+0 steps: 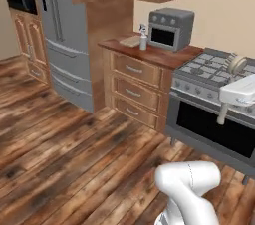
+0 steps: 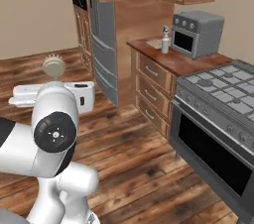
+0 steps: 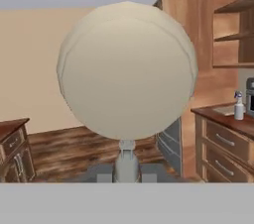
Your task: Grab the spray bottle from the cabinet, then place it next to the cutting board for sanitizing. Then grab the dish brush from the countertop next to the sink and place it next to the cutting board.
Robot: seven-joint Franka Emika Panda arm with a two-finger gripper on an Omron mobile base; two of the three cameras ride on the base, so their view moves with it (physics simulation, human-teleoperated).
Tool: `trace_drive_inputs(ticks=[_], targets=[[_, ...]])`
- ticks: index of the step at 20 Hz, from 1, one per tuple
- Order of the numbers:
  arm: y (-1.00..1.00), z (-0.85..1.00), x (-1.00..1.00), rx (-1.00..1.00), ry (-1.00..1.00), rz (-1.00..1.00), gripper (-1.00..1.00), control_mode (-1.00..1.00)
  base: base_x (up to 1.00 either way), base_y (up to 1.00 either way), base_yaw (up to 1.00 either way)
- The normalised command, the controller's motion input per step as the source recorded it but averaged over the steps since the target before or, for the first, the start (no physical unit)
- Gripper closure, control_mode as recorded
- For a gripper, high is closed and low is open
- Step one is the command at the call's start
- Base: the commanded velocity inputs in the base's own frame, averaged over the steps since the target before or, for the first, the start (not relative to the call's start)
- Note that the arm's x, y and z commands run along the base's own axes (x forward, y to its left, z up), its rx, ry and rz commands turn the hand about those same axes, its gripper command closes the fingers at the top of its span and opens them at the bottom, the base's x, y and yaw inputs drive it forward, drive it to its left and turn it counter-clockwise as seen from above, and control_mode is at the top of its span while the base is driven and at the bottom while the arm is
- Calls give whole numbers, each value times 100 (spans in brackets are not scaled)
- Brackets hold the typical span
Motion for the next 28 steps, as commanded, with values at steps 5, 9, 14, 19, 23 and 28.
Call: trace_drive_inputs(ticks=[5, 9, 14, 19, 23, 28], targets=[[0, 0, 0, 0, 0, 0, 100, 100, 100, 62, -54], [0, 0, 0, 0, 0, 0, 100, 100, 100, 82, -46], [0, 0, 0, 0, 0, 0, 100, 100, 100, 88, -44], [0, 0, 0, 0, 0, 0, 100, 100, 100, 93, -43], [0, 0, 0, 0, 0, 0, 100, 100, 100, 100, -41], [0, 0, 0, 0, 0, 0, 100, 100, 100, 100, -36]])
